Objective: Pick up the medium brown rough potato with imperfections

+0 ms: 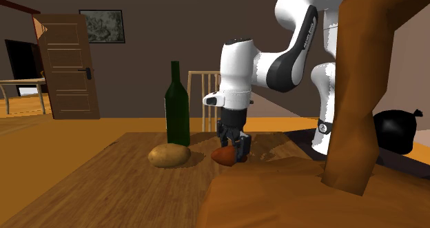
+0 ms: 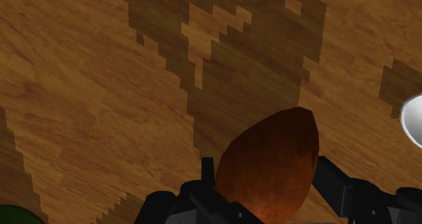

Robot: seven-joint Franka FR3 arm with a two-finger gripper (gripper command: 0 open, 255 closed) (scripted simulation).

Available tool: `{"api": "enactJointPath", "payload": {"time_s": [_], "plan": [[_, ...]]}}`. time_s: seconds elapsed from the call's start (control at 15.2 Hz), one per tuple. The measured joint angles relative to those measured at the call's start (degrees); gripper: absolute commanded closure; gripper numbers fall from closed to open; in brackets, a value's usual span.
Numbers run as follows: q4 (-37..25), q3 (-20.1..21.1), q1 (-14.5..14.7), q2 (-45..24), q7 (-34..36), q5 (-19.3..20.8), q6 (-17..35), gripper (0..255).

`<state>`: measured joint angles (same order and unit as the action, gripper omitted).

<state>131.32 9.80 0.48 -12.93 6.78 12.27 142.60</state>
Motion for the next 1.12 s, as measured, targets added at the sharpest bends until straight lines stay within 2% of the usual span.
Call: {"api": "enactJointPath", "payload": {"time_s": [1.12], "plan": [[-2.2,1.0,-0.6,8.5,-3.5,-4.0,-10.4,255]]}}
